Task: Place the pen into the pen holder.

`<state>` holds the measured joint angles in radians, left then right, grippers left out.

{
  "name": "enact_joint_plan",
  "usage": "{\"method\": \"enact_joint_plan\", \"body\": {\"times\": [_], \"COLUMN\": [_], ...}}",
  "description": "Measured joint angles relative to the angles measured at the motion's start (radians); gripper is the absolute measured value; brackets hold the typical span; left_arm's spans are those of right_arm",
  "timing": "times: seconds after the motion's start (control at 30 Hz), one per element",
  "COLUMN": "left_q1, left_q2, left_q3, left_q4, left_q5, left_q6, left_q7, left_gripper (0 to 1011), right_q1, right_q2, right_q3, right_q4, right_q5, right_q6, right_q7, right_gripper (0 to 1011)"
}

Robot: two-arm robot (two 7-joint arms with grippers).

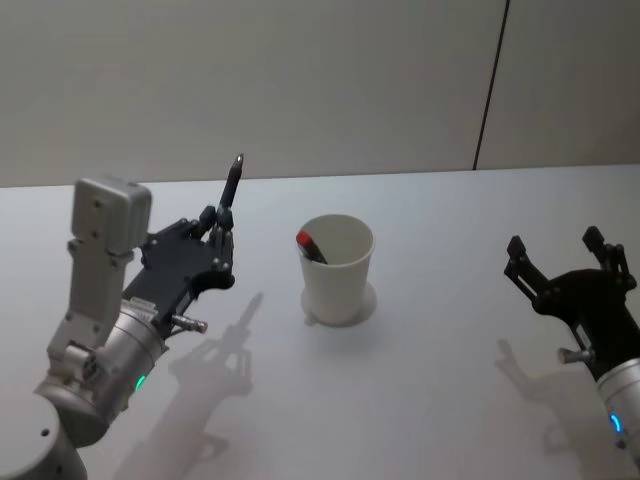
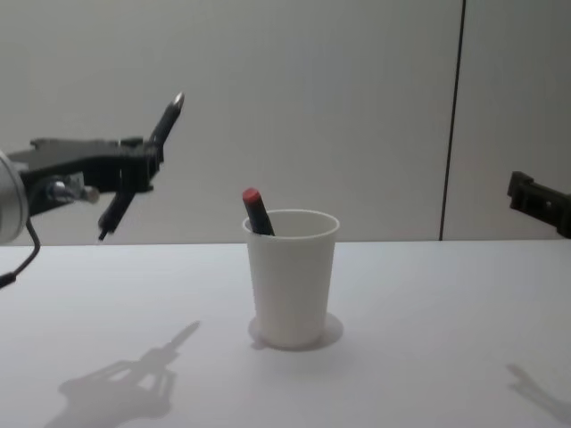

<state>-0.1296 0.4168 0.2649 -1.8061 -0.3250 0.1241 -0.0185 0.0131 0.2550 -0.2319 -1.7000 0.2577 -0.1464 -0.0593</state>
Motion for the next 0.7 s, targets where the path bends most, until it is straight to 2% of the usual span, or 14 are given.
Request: {"method": "enact_joint_plan", "body": {"times": [0.17,0.23,0.37,0.57,0.67,0.7], "left_q1": [0.004,0.004,0.003,-0.007,-0.018,-0.018], "left_q2": [0.01,0.013,0.019,0.024,0.025,0.025], "left_q3": [-0.011,-0.014,-0.022,-0.028,-0.031,-0.031], "left_q4": [0.018,0.023,0.043,0.07,0.092,0.092], "left_q5": [-0.035,-0.045,-0.075,-0.106,-0.126,-0.126], "left_q6": [-0.112,-0.14,-0.229,-0.311,-0.369,-0.369], "left_q7": [-0.07,-0.09,-0.168,-0.258,-0.331,-0.331], "left_gripper": [139,139,139,139,139,139], "right_q1": [0.0,0.0,0.0,0.0,0.0,0.0], "right_q2": [0.0,0.0,0.0,0.0,0.0,0.0], "right_q3": [0.0,0.0,0.0,0.0,0.0,0.0], "right_q4": [0.0,0.0,0.0,0.0,0.0,0.0], "right_q5": [0.0,0.0,0.0,0.0,0.0,0.0], "right_q6": [0.0,0.0,0.0,0.0,0.0,0.0], "right_q7": [0.0,0.0,0.0,0.0,0.0,0.0], "right_gripper": [1001,1002,1001,1002,1001,1001]}}
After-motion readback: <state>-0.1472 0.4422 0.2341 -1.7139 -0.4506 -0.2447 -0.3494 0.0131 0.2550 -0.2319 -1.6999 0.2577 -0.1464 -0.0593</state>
